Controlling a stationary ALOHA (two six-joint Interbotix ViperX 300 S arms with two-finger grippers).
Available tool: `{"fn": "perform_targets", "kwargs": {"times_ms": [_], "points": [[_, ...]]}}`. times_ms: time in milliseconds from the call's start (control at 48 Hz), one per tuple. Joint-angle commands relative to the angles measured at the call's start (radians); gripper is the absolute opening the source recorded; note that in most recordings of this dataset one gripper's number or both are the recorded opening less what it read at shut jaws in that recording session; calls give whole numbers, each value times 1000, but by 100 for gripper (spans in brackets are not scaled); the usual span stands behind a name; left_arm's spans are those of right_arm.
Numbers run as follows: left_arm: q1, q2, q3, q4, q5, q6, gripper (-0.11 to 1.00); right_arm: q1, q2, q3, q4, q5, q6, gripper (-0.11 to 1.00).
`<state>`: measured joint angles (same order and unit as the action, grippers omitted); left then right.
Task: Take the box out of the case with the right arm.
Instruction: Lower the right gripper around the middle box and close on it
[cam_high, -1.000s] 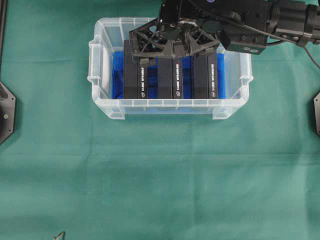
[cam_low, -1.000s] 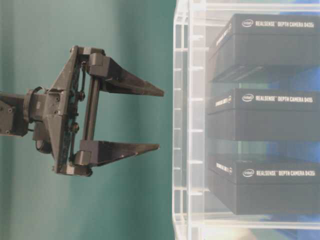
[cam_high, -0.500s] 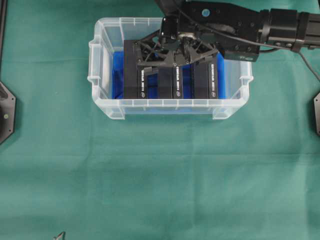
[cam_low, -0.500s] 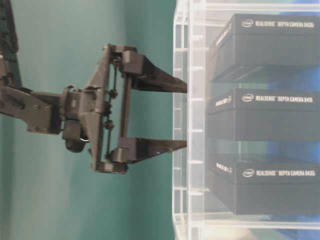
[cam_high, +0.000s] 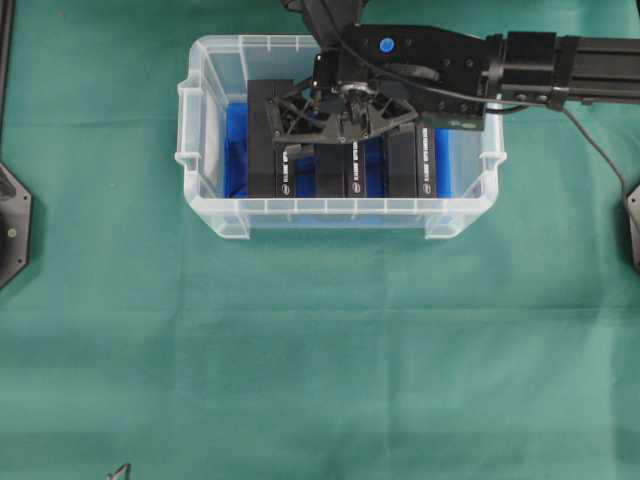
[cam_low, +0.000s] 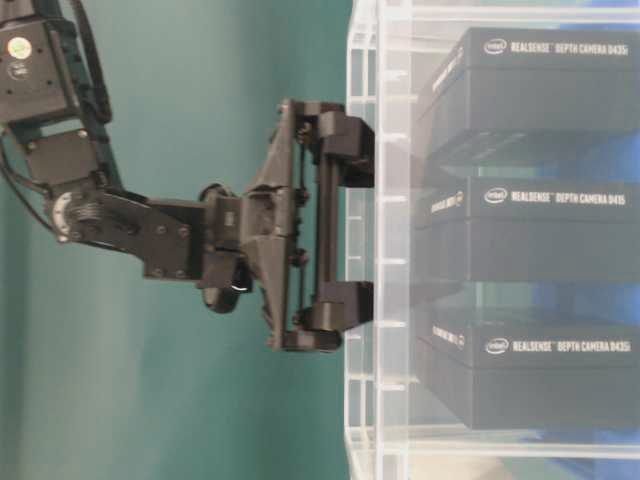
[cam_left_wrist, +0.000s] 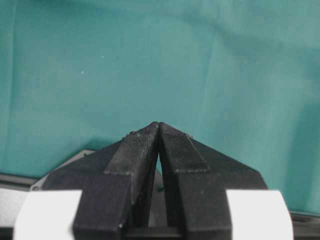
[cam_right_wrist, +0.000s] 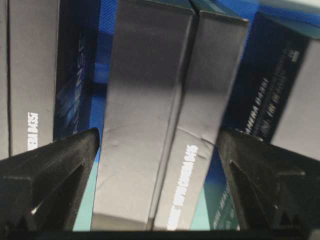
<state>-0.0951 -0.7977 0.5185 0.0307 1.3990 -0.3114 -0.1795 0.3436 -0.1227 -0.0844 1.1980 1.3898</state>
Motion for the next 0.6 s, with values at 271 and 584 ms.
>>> {"fn": "perform_targets", "kwargs": {"times_ms": [271,584], "points": [[3,3,-26,3,-5,-2,2,3,-6,17,55,-57,2,93],[3,3,-28,5,-5,-2,2,5,-6,6,66,-52,8,87]]}}
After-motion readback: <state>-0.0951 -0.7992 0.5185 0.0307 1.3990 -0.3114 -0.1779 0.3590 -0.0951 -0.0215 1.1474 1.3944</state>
